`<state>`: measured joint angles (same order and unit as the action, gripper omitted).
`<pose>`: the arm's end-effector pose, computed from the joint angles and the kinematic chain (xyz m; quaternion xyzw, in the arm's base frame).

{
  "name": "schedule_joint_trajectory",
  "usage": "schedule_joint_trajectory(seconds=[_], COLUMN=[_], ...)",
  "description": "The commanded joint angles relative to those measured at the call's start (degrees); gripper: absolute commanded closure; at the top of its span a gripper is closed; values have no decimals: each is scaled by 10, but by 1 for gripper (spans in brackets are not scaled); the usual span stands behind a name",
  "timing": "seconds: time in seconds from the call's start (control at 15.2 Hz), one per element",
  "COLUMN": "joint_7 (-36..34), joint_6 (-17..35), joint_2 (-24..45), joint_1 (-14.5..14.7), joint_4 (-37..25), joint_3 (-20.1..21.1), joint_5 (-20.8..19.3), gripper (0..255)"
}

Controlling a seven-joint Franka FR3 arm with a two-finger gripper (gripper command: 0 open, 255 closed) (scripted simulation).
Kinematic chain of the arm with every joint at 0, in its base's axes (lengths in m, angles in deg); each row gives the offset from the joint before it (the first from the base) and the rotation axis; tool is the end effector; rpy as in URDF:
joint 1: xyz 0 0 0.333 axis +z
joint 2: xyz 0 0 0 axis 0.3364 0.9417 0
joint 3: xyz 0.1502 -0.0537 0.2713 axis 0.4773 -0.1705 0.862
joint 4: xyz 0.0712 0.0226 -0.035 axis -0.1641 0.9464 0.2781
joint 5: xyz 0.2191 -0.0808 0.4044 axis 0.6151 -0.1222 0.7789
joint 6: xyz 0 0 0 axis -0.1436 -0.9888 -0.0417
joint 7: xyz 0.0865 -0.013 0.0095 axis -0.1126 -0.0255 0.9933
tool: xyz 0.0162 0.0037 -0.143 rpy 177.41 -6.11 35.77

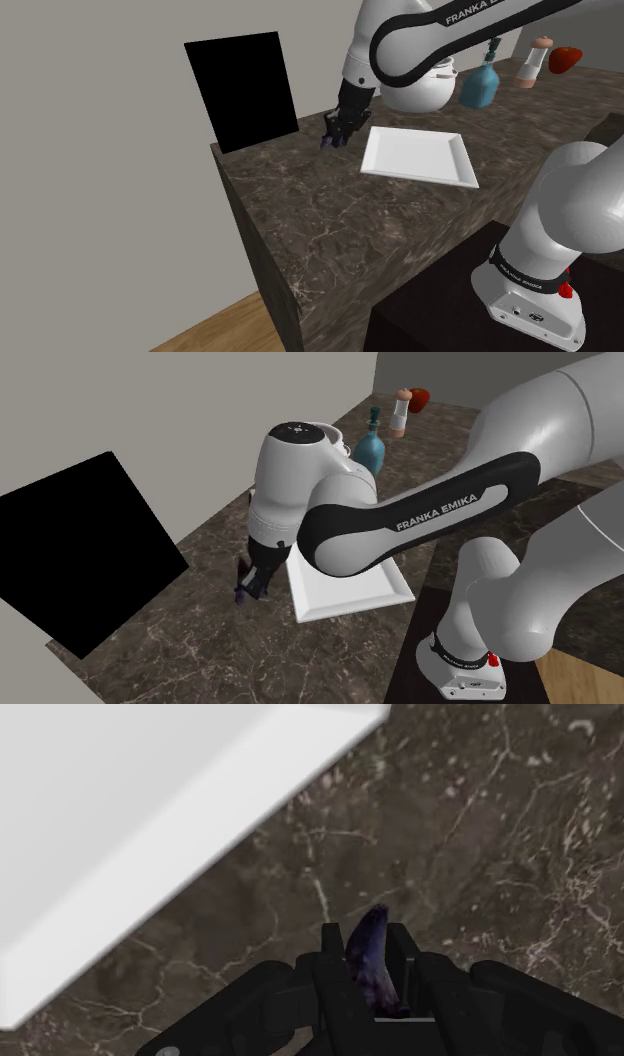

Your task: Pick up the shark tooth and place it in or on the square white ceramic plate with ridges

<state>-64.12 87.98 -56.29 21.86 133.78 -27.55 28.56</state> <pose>0.5008 0.0722 0.3960 -0.9813 0.1373 -0.1242 0.0525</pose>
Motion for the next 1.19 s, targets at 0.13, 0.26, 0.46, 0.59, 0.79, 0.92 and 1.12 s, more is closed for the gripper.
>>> schedule_joint_trajectory(seconds=[0.13,0.26,0.46,0.59,0.79,0.92,1.12], joint_7=[-2,-3,-4,4,26,41,64], joint_6=[-34,-51,-75,-81,-99,-114,-144], joint_2=[-11,-15,-20,-42,-109,-155,-224], joint_1=[-1,-1,-2,-3,-8,-13,-23], joint_4=[-23,-36,-55,-38,13,43,85], joint_3=[-1,-2,-3,-9,-29,-43,-66], joint_5=[-2,-3,-4,-3,-6,-10,-21], gripper=[255,255,255,255,255,255,255])
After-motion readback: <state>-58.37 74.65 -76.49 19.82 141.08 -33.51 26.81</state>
